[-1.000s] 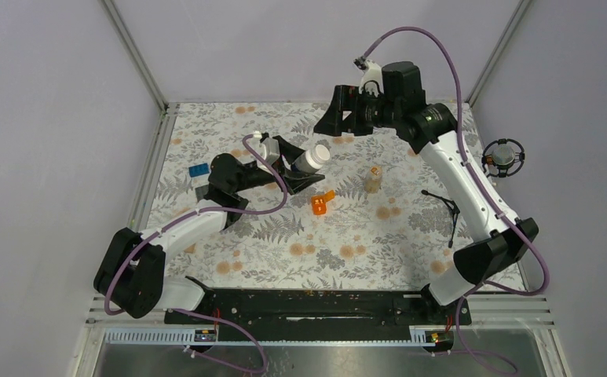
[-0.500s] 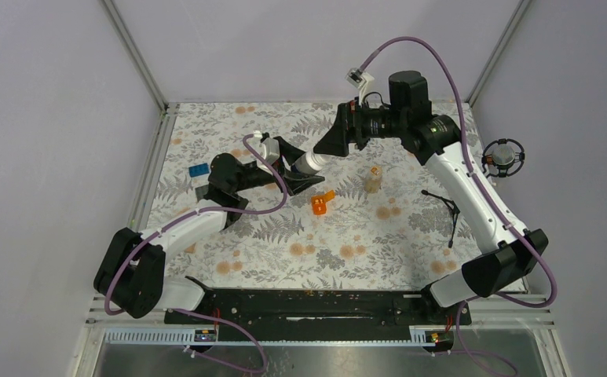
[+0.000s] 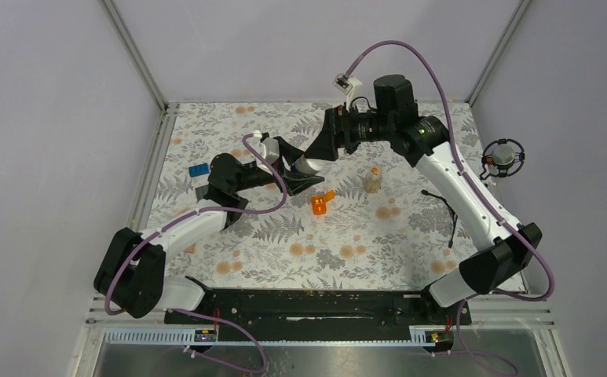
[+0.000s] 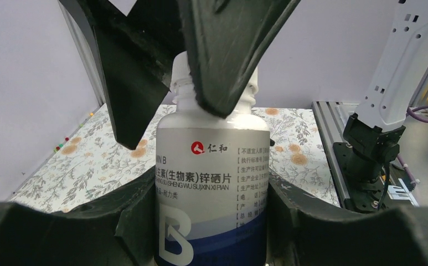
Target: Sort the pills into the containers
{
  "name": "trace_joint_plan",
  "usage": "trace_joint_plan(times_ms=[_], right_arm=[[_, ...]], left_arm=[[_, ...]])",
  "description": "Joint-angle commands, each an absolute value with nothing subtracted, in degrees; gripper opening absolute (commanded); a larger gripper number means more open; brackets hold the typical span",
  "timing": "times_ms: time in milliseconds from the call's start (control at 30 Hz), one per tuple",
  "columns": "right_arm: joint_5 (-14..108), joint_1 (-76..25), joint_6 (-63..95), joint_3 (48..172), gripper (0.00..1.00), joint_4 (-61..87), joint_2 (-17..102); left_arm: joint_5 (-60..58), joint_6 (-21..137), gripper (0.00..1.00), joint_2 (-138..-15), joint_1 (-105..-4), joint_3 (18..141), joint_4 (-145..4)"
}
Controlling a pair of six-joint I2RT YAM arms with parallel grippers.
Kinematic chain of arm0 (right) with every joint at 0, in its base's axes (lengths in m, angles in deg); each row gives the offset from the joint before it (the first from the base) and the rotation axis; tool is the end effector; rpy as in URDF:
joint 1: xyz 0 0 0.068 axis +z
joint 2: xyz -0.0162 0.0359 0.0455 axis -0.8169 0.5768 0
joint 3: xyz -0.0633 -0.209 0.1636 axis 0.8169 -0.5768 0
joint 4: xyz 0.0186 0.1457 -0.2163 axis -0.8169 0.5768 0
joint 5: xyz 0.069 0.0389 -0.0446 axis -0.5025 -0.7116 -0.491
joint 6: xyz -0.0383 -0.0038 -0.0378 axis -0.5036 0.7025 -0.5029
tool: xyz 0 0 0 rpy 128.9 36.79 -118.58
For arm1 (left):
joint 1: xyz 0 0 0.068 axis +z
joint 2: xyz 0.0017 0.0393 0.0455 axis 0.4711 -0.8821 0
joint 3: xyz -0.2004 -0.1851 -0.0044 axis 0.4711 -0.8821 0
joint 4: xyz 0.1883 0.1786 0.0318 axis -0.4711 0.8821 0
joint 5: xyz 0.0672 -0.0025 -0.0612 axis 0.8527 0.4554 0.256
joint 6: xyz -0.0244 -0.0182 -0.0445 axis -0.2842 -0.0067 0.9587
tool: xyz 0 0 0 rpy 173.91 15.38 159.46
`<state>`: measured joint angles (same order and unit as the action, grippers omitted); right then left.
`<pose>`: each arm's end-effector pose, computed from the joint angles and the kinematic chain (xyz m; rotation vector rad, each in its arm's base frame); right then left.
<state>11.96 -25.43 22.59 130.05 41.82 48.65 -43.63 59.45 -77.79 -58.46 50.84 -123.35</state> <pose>0.2781 0.1841 0.4371 -0.7943 1.8657 1.2041 0.2339 -0.1691 0.3204 0.9943 1.0387 -1.1543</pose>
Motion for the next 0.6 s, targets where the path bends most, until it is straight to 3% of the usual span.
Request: trace_joint_plan(times_ms=[0, 333, 567], right_arm=[[18.9, -24.7, 24.8, 132.8, 0.90, 41.8, 50.8], [21.7, -24.7, 36.3, 137.1, 0.95, 39.3, 55.1], [19.8, -25.7, 39.4, 133.8, 0.97, 33.0, 50.7]], left_arm=[[-46.4, 61.0, 0.00, -77.3, -58.2, 53.2, -129.4], [-46.3, 62.2, 0.00, -77.9, -58.2, 52.8, -131.1], [-43.5, 62.9, 0.00, -78.1, -58.1, 51.8, -132.5]])
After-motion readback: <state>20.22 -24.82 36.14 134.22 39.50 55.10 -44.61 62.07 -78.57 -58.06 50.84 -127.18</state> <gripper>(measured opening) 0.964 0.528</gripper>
